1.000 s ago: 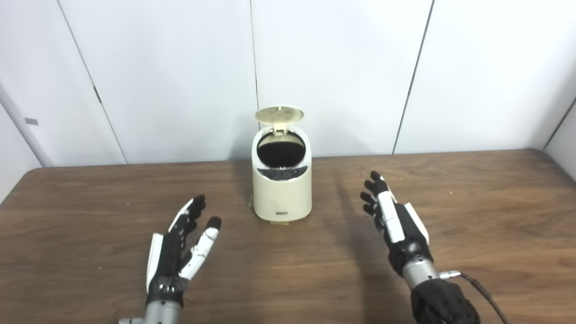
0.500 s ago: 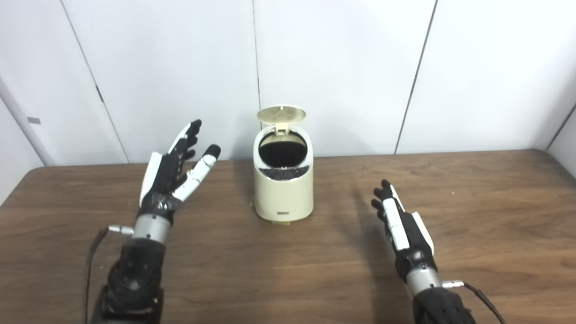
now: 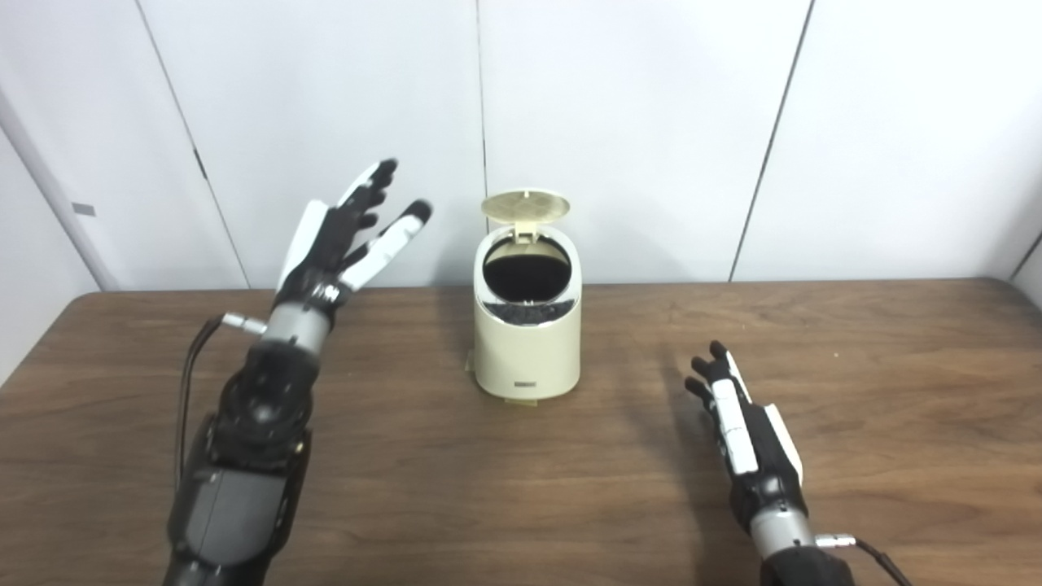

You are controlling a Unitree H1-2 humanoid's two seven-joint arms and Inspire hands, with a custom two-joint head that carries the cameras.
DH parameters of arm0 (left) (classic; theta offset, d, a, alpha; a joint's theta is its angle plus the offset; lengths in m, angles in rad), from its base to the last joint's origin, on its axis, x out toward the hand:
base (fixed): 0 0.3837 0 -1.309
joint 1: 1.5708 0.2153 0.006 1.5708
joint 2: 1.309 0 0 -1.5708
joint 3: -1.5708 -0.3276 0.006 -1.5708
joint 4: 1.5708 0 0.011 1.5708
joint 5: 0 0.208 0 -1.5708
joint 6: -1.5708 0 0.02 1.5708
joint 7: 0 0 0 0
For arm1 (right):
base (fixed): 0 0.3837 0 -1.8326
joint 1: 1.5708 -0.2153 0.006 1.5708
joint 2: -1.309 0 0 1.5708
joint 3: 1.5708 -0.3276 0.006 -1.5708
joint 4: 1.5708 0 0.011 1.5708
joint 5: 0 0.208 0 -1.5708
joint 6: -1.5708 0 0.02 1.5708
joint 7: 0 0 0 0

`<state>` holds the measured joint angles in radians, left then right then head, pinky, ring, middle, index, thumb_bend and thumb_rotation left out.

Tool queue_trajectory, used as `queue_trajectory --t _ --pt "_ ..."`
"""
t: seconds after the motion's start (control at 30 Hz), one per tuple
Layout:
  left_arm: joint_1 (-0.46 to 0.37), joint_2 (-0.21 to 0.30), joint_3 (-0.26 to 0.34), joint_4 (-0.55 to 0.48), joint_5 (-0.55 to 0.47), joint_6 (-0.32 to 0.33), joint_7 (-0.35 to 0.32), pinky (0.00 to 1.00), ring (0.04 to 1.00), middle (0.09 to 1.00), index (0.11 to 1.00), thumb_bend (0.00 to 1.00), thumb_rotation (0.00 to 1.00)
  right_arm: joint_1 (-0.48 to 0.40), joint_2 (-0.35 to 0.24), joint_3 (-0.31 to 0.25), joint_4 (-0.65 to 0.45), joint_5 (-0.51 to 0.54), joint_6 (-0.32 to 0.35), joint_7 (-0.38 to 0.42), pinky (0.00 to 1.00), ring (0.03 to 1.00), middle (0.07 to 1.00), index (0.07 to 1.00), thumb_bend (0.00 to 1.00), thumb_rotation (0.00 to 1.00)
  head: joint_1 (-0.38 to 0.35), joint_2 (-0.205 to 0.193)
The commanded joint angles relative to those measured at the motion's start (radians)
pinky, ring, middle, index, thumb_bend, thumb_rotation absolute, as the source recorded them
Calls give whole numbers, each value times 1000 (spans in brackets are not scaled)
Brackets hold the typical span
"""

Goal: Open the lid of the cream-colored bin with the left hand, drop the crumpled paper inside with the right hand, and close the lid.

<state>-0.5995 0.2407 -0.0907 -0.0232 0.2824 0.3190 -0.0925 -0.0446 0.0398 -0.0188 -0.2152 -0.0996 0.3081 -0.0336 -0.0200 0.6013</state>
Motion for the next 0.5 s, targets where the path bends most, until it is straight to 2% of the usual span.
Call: queue_trajectory --t 0.0,0.23,0.47 --pt "-81 21 -19 2 26 -41 -9 905 951 963 982 699 777 -19 1 -4 -12 20 -49 -2 1000 924 945 1000 563 1000 1 -1" --pt "-154 11 -60 63 54 -52 -29 877 943 959 959 683 781 -8 8 2 6 30 -65 -7 995 933 950 1000 549 1000 7 -11" --pt "-201 -3 -86 98 48 -53 -62 861 930 947 948 671 733 5 14 16 16 24 -73 -9 1000 936 944 1000 554 1000 4 -18"
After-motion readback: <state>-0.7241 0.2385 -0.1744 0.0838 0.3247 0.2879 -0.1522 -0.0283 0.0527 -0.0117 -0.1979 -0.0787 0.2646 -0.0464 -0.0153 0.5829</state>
